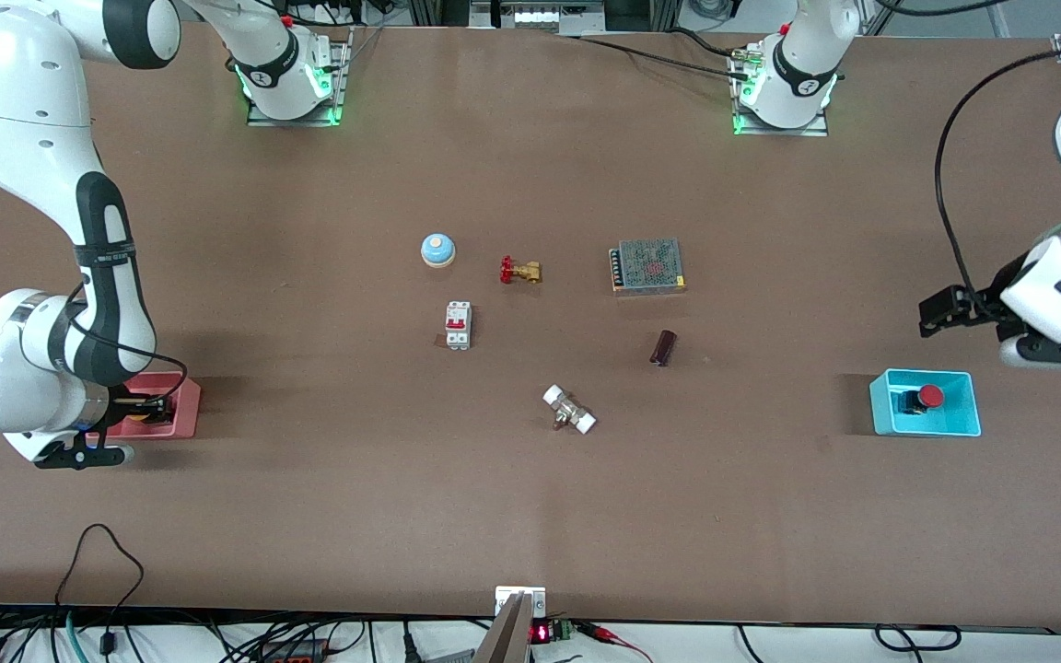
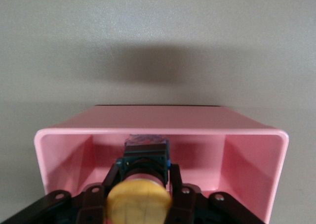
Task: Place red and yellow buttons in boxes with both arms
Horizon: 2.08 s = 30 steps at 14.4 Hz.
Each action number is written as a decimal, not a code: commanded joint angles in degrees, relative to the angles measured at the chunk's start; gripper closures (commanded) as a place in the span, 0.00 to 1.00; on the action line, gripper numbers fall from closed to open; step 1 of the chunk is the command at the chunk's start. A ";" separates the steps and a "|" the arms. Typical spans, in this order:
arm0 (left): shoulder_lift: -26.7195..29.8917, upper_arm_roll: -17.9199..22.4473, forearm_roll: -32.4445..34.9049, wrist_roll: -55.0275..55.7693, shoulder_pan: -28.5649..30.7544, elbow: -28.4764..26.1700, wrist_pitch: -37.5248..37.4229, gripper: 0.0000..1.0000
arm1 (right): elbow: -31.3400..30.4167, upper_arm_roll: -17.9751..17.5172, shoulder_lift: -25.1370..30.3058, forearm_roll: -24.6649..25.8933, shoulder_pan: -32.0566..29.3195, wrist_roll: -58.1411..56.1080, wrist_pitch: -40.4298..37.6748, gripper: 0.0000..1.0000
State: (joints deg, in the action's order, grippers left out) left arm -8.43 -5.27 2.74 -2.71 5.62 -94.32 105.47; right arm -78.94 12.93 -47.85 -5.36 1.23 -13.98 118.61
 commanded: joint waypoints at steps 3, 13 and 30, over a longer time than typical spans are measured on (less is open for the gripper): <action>5.27 -0.45 -1.42 0.43 0.71 -2.63 -3.51 0.00 | 0.81 -0.63 0.91 -0.44 -0.79 -0.34 -0.57 0.00; 5.61 -0.45 -1.07 0.34 0.71 1.42 -7.99 0.00 | 2.48 -1.16 18.13 -0.71 3.23 2.97 -15.77 0.00; 8.78 11.60 -3.27 0.42 -10.10 0.54 -6.41 0.00 | -11.73 0.25 41.76 4.30 8.18 10.73 -27.21 0.00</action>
State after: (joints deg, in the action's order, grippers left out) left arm -1.10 5.69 0.17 -2.51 -3.91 -93.34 98.86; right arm -83.24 13.70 -12.29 -1.98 9.64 -2.68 89.92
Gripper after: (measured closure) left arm 0.000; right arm 0.000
